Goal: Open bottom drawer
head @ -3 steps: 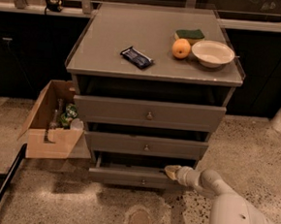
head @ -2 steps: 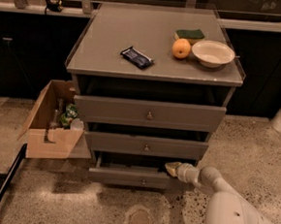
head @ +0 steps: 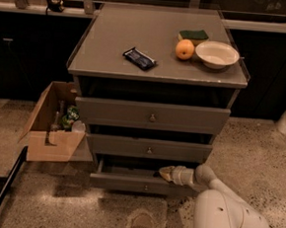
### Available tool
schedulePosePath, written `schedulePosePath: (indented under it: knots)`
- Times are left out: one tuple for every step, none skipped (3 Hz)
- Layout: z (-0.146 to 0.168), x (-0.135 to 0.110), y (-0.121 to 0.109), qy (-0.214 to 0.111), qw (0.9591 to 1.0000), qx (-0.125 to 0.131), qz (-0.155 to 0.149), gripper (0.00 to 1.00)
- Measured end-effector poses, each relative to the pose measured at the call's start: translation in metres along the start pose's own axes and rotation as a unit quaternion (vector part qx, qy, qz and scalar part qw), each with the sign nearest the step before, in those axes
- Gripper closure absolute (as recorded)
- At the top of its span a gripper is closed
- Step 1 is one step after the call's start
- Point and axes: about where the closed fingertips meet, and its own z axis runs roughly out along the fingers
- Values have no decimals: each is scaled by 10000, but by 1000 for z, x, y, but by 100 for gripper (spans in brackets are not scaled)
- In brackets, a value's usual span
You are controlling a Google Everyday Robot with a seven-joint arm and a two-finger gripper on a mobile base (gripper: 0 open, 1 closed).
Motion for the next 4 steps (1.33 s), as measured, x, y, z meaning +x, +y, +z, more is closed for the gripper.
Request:
schedulePosePath:
  knots:
    - [-1,-2,0,0,10000,0,0,100]
    - [-1,15,20,98,9997,-206,-32,100]
    - [-2,13,19,98,9997,-206,-32,100]
    - [-12,26,30,216,9995,-207,-44,100]
